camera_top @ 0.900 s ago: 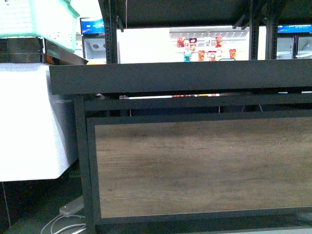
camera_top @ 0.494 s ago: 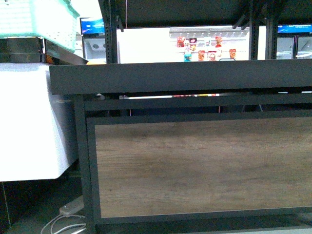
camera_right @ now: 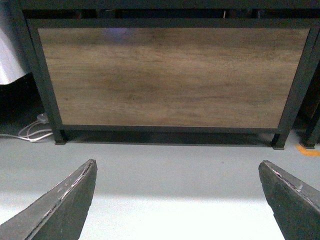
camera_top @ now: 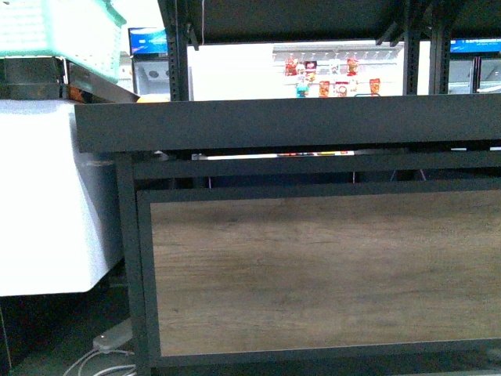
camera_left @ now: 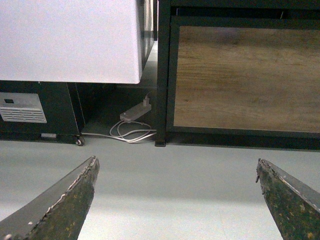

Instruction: Pick lemon from shelf

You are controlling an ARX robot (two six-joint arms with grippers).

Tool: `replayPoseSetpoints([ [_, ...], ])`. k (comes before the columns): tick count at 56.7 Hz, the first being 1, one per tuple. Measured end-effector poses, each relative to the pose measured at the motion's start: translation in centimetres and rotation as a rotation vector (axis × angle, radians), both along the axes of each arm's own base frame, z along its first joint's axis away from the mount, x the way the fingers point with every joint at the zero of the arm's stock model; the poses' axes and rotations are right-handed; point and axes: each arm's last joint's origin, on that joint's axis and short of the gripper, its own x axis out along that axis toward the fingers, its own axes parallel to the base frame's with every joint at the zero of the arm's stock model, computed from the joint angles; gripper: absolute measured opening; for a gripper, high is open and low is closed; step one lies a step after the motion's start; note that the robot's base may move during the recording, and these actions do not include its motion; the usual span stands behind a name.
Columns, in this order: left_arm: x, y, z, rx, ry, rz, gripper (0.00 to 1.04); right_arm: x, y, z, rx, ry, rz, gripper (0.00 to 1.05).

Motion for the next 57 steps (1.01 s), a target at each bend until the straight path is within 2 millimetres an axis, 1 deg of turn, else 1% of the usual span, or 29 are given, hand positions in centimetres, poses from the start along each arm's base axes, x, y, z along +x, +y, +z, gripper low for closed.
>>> replayPoseSetpoints([
  [57,0.00,0.00,0.00,0.000,0.000,0.000,0.97,0.00,0.01,0.00,0.000,0.000,0.002,0.97],
])
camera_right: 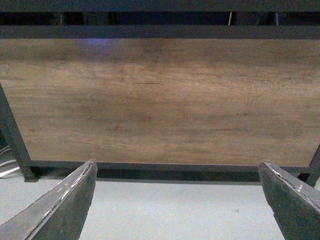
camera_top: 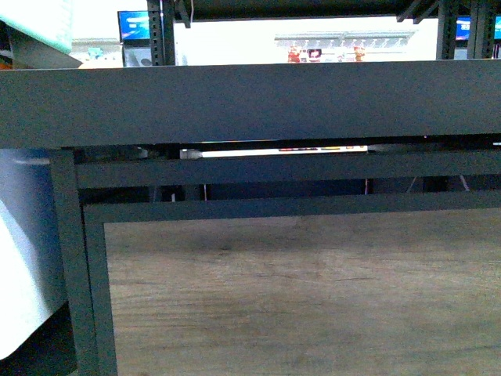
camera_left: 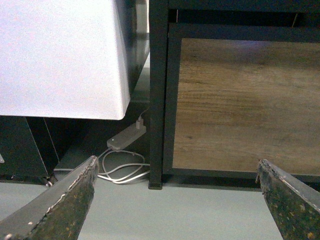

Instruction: Pick lemon from shelf

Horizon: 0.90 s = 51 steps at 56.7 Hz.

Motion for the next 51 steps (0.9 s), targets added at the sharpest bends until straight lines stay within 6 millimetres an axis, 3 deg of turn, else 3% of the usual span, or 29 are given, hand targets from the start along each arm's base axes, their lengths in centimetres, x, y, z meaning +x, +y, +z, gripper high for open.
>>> replayPoseSetpoints([
  [51,0.00,0.00,-0.01,0.000,0.001,0.000,0.97,0.00,0.00,0.00,0.000,0.000,0.000,0.97],
])
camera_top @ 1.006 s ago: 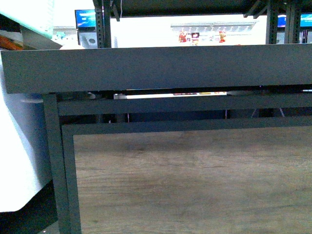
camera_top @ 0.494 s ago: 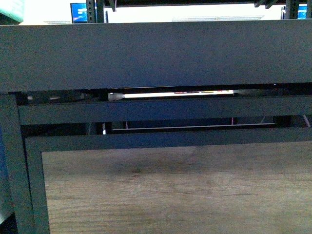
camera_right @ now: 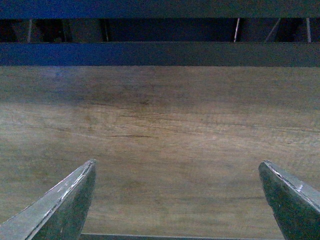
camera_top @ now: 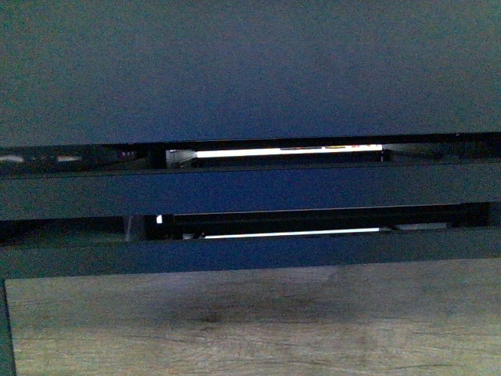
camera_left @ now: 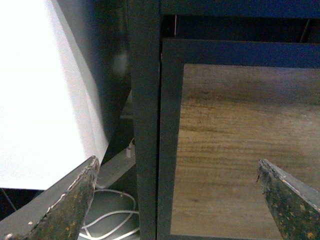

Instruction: Pick lemon from shelf

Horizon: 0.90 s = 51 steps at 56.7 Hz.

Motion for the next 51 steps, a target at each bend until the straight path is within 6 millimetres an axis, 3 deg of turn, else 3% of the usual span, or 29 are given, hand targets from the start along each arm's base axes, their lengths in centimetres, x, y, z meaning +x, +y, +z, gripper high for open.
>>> replayPoseSetpoints([
  [51,0.00,0.00,0.00,0.000,0.000,0.000,0.97,0.00,0.01,0.00,0.000,0.000,0.002,0.97],
])
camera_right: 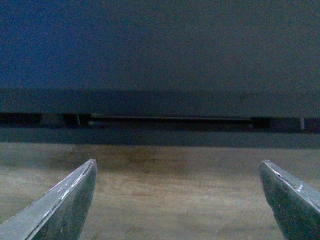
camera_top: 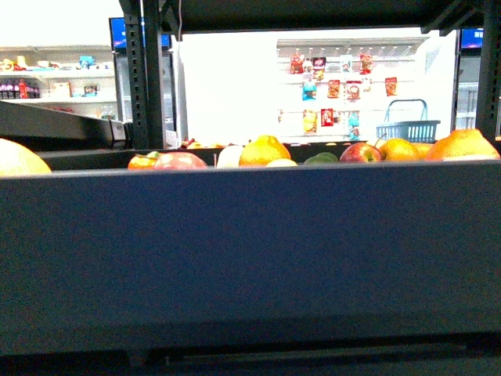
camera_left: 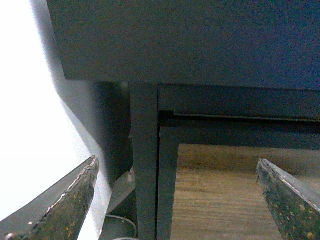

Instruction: Pick lemon from shelf

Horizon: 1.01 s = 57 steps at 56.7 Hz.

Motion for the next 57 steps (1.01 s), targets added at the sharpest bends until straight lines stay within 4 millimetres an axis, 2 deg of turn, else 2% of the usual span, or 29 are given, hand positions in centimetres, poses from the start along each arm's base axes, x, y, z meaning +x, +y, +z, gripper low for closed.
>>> replayPoseSetpoints([
  [57,0.00,0.00,0.00,0.001,0.000,0.000,0.97,0.00,0.00,0.00,0.000,0.000,-0.001,0.97],
])
